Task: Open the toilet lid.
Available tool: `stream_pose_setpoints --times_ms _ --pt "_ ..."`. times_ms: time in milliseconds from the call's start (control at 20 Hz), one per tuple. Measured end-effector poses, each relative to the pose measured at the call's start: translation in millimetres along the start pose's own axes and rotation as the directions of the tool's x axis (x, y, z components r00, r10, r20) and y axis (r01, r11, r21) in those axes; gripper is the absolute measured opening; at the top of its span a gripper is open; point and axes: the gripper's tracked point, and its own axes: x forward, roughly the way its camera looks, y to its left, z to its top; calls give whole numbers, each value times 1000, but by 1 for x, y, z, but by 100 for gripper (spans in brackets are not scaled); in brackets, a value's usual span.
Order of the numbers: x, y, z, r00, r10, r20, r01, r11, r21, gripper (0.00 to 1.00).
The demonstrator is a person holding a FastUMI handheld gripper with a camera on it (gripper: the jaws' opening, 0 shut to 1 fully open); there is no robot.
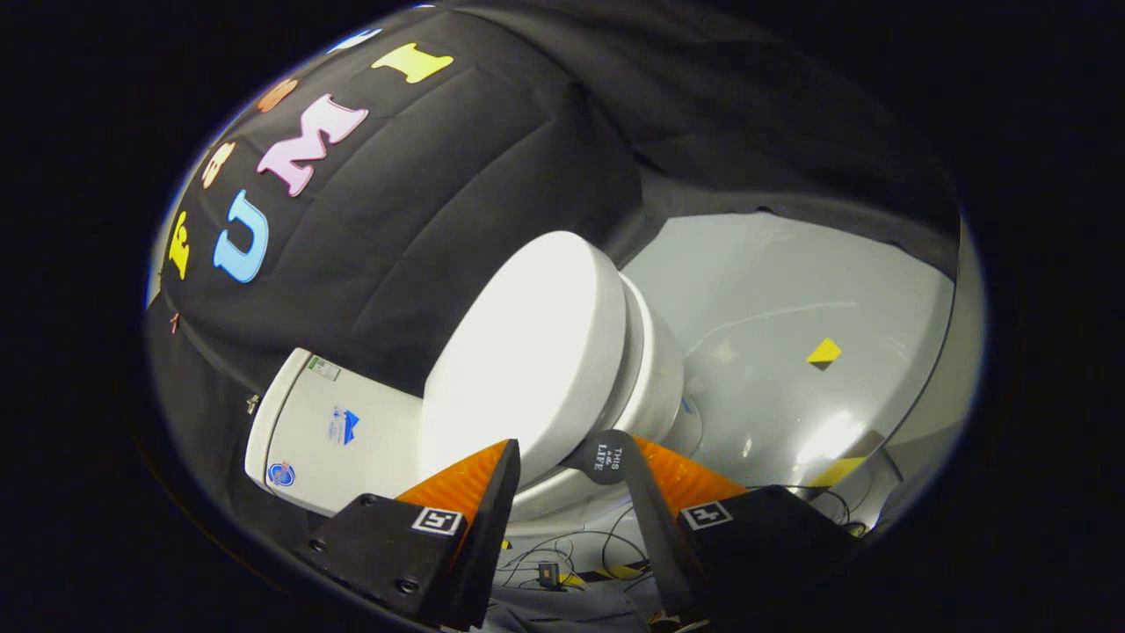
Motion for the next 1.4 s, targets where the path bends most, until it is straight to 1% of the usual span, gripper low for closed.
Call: stream_pose_setpoints --times_ms 100,200,250,300,350,400,700,800,850,900,1000,1100,1300,1400 --pt "7 -12 -7 1000 -16 -20 16 999 36 75" --pt "11 -16 -3 1000 -10 -14 11 998 68 66" --pt "13 -19 -1 1000 -14 -5 14 997 73 66" --pt "14 -24 -2 999 -25 -22 26 996 79 66" --pt "20 -28 -7 999 -30 -42 34 995 91 56" --pt "19 -25 -9 999 -11 -52 17 994 105 47" --pt "31 -22 -15 997 4 -74 4 995 105 46" --pt "29 -19 -15 997 4 -72 3 996 92 28" --pt "27 -17 -10 999 19 -46 -15 996 92 28" --pt "25 -14 -5 999 12 -34 -9 997 80 11" --pt "23 -13 -10 999 -19 -36 19 1000 -15 10" --pt "21 -7 -7 998 -64 -20 61 991 -116 10" --pt "-2 26 13 997 -68 48 78 958 -276 10" --pt "-12 43 20 995 -68 80 92 933 -349 10"
